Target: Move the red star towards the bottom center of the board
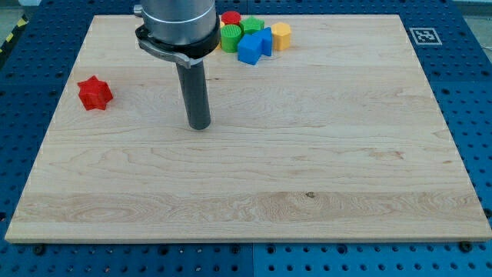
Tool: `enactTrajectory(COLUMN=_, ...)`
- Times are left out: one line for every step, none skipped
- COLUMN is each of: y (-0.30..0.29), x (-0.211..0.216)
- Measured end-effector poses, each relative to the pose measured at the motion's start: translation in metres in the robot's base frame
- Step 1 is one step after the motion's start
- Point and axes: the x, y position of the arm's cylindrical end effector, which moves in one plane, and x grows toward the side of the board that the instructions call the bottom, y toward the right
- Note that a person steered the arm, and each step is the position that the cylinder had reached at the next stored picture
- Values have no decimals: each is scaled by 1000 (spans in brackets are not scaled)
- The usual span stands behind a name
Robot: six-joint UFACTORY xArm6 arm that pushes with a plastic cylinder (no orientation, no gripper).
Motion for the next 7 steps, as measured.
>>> enactTrajectory(y=-1, x=0)
enactTrajectory(y=-27, x=-15)
enactTrajectory(y=-47, x=-50)
enactTrajectory(y=-98, x=-93)
enactTrajectory(y=-177, x=-111)
enactTrajectory(y=-230, x=-102)
enactTrajectory(y=-229, x=-100)
